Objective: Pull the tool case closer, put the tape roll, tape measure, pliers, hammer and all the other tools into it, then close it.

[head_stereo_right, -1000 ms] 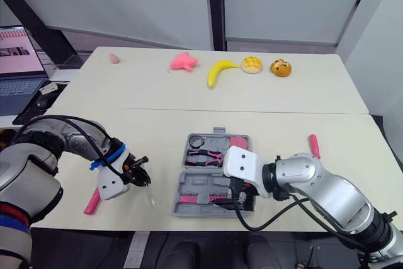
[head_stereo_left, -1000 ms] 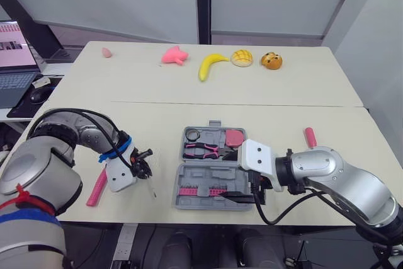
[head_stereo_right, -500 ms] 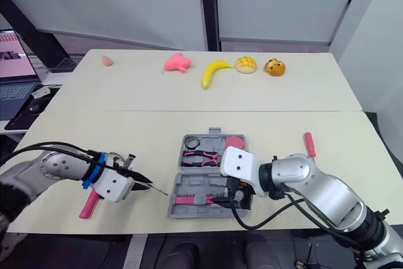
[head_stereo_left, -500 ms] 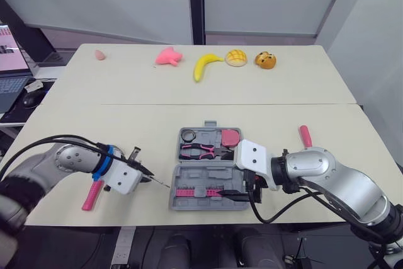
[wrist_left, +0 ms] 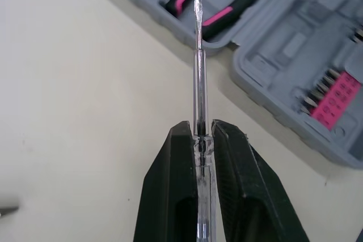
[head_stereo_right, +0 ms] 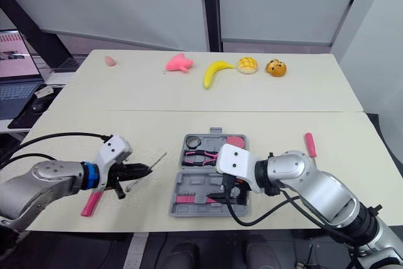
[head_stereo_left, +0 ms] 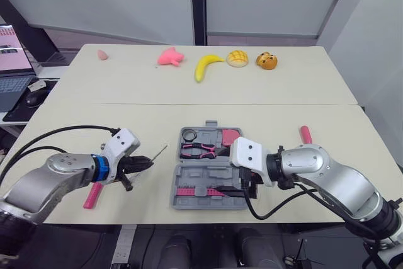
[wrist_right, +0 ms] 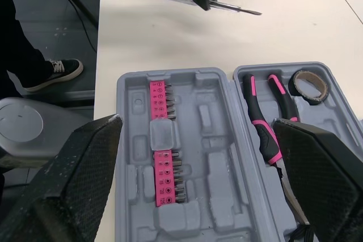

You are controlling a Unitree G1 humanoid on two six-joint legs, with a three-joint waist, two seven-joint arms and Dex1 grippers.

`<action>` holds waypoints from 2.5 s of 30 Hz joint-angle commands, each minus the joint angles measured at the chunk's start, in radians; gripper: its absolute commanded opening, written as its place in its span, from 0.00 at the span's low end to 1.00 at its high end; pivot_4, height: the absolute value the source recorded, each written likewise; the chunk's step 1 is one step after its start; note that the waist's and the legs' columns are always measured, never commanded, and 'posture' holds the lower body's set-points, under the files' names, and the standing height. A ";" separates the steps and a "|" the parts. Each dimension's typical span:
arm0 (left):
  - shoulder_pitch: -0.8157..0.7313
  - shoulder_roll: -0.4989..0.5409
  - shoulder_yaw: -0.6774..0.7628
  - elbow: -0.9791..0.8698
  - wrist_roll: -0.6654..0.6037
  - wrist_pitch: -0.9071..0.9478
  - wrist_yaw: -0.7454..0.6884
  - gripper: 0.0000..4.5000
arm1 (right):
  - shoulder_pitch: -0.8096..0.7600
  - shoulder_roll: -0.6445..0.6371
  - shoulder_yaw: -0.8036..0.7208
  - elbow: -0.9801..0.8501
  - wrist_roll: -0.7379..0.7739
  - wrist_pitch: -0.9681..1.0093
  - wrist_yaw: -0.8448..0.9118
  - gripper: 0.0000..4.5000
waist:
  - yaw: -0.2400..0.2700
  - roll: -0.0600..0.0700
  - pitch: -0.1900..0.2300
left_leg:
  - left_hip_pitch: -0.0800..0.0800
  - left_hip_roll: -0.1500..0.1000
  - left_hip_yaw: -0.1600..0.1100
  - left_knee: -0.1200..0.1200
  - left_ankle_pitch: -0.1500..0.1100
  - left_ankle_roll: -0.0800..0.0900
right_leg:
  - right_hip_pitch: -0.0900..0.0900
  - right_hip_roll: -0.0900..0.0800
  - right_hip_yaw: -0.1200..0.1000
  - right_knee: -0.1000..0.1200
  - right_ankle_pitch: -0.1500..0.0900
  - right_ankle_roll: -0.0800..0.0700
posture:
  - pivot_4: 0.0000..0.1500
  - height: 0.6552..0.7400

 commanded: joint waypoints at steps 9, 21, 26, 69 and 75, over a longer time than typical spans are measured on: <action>-0.018 -0.338 0.211 -0.141 0.025 0.321 0.432 0.03 | -0.048 0.006 0.032 0.040 -0.073 -0.068 0.004 1.00 | 0.002 -0.001 0.000 | 0.000 0.000 0.000 0.000 0.000 0.000 | 0.000 0.000 0.000 0.000 0.000 0.000 | 1.00 0.83; 0.029 -0.459 0.200 -0.138 0.124 0.321 0.439 0.03 | -0.060 0.012 0.026 0.068 -0.099 -0.100 0.037 1.00 | 0.006 -0.001 0.000 | 0.000 -0.001 0.000 0.000 0.000 0.000 | 0.000 -0.001 0.000 0.000 0.000 -0.001 | 1.00 0.83; 0.030 -0.480 0.216 -0.095 0.157 0.289 0.401 0.19 | -0.055 0.006 0.017 0.060 -0.101 -0.098 0.052 1.00 | 0.006 -0.001 0.000 | 0.000 -0.001 0.000 0.000 0.000 0.000 | 0.000 -0.001 0.000 0.000 0.000 -0.001 | 1.00 0.83; 0.002 -0.287 0.093 0.299 0.471 -0.326 -0.253 1.00 | 0.010 0.090 0.023 0.048 -0.150 -0.105 -0.023 1.00 | 0.006 -0.001 0.000 | -0.002 -0.001 0.000 -0.002 0.000 0.000 | 0.000 -0.001 0.000 -0.007 0.000 0.000 | 1.00 0.83; -0.010 -0.296 0.080 0.336 0.501 -0.343 -0.272 1.00 | 0.009 0.095 0.023 0.050 -0.153 -0.105 -0.024 1.00 | 0.006 -0.001 0.000 | -0.002 -0.001 0.000 -0.001 0.000 0.000 | 0.000 -0.001 0.000 -0.007 0.000 0.000 | 1.00 0.83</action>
